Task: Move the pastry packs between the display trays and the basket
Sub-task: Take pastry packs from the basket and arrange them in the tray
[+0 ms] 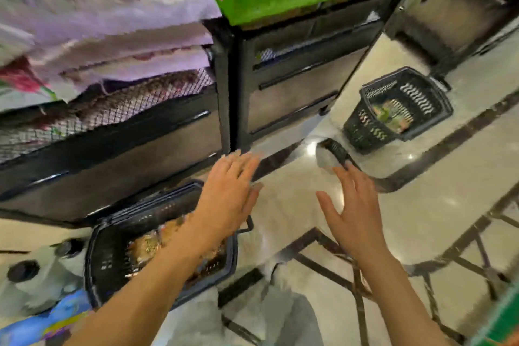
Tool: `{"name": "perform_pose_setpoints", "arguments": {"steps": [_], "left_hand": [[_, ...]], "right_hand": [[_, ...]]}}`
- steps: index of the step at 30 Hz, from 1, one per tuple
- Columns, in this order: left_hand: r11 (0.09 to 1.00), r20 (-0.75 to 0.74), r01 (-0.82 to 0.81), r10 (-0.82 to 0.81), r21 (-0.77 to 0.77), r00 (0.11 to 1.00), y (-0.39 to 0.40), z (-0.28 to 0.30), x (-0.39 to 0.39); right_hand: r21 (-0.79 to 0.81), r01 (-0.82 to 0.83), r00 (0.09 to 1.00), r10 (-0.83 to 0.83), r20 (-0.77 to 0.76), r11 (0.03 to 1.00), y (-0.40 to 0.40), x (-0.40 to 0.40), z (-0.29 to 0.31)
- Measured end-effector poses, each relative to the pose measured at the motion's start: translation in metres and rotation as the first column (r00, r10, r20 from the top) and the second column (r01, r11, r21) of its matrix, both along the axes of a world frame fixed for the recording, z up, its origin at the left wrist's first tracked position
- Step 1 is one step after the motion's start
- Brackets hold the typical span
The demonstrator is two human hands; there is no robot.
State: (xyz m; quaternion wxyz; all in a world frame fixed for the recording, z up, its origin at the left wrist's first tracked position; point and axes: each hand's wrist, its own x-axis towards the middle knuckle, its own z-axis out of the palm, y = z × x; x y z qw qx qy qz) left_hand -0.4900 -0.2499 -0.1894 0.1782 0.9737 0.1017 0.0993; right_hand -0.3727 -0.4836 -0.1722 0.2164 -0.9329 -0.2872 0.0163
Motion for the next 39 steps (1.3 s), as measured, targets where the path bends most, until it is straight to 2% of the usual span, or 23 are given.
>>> {"name": "perform_pose_setpoints", "arguments": {"steps": [3, 7, 13, 19, 22, 29, 36, 39], "left_hand": [[0.998, 0.099, 0.045, -0.041, -0.046, 0.994, -0.049, 0.053, 0.065], [0.998, 0.192, 0.059, -0.052, -0.032, 0.98, -0.107, 0.106, 0.148], [0.996, 0.223, -0.012, 0.032, -0.088, 0.974, -0.14, 0.139, 0.24], [0.984, 0.33, -0.153, 0.173, -0.087, 0.928, -0.103, 0.146, 0.308], [0.968, 0.324, -0.217, 0.247, -0.128, 0.913, -0.075, 0.145, 0.352], [0.942, 0.347, -0.2, 0.288, -0.268, 0.892, -0.003, 0.163, 0.498], [0.952, 0.338, -0.153, 0.24, -0.265, 0.91, 0.06, 0.178, 0.624], [0.935, 0.341, -0.222, 0.311, -0.276, 0.887, 0.094, 0.176, 0.664]], "right_hand": [[0.089, 0.082, 0.995, -0.087, 0.055, 0.993, -0.049, 0.042, 0.043], [0.153, 0.105, 0.988, -0.121, 0.1, 0.983, -0.102, 0.114, 0.082], [0.181, 0.038, 0.989, -0.063, 0.135, 0.983, -0.132, 0.22, 0.115], [0.267, -0.086, 0.991, 0.056, 0.118, 0.96, -0.075, 0.312, 0.118], [0.25, -0.135, 0.99, 0.117, 0.083, 0.959, -0.035, 0.362, 0.116], [0.236, -0.112, 0.994, 0.111, 0.02, 0.965, 0.037, 0.499, 0.147], [0.269, -0.143, 0.99, 0.141, 0.028, 0.952, 0.101, 0.624, 0.175], [0.301, -0.2, 0.98, 0.195, 0.046, 0.933, 0.144, 0.679, 0.18]]}}
